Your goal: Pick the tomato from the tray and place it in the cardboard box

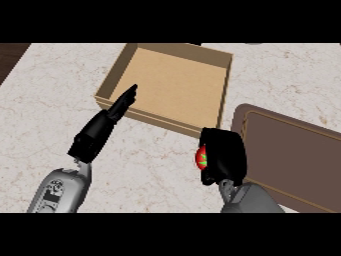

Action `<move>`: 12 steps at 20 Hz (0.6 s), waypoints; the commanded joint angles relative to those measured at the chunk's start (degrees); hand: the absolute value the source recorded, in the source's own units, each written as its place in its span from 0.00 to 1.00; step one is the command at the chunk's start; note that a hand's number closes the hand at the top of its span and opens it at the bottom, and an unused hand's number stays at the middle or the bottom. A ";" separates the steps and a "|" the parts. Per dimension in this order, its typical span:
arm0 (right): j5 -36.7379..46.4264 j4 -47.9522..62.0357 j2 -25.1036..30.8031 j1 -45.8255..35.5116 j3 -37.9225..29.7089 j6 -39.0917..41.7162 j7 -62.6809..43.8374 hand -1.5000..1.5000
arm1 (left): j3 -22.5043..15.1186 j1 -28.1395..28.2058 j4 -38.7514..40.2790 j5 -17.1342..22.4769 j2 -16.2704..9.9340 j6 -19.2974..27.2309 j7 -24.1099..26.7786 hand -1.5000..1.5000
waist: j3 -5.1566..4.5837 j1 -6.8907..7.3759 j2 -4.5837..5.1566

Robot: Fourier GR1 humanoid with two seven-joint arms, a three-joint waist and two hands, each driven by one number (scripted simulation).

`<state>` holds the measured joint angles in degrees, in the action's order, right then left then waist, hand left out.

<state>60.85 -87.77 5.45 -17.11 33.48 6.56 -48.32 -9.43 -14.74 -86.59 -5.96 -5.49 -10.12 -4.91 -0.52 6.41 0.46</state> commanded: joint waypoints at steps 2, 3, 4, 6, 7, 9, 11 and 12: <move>5.68 6.05 -5.23 -15.91 10.14 -1.77 -9.90 1.00 | -0.58 -1.76 1.25 -0.55 0.72 0.09 -1.19 0.50 | 0.39 0.13 0.09; 5.57 7.46 -5.28 -16.38 13.16 -4.07 -13.26 1.00 | -0.13 -0.33 1.02 -0.19 0.44 0.03 0.77 0.50 | 0.38 0.29 0.06; 3.53 7.34 -5.31 -20.10 14.02 -3.01 -15.32 1.00 | -0.68 -1.59 2.09 -1.44 0.40 0.36 -0.31 0.50 | 0.41 -0.16 0.08; 2.15 6.00 -5.36 -23.16 18.62 -4.76 -20.18 1.00 | 0.28 -1.22 2.61 -0.11 0.88 0.25 0.52 0.50 | 0.38 -0.58 -0.12; -0.20 5.93 -5.38 -25.18 19.58 -4.39 -22.19 1.00 | -1.44 -0.27 1.71 -1.26 1.74 0.81 0.51 0.50 | 0.39 -0.19 -0.24; -3.13 5.64 -5.39 -29.60 20.63 -4.89 -24.33 1.00 | 0.12 -1.79 1.87 -1.20 0.26 0.53 -0.40 0.50 | 0.40 -0.56 -0.29; -5.11 1.27 -5.40 -32.98 22.31 -3.28 -27.02 1.00 | 0.10 -2.67 2.89 -1.19 2.33 2.14 -0.92 0.50 | 0.37 -1.44 -0.60; -5.99 1.07 -5.40 -33.77 23.15 -4.97 -28.29 1.00 | 1.91 -0.32 1.67 1.38 -0.41 -0.89 0.31 0.50 | 0.35 -0.96 -0.67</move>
<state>58.40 -84.12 0.97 -44.54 52.60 2.51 -63.89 -8.92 -15.98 -84.73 -6.14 -4.97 -9.89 -5.10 -0.16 5.77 0.08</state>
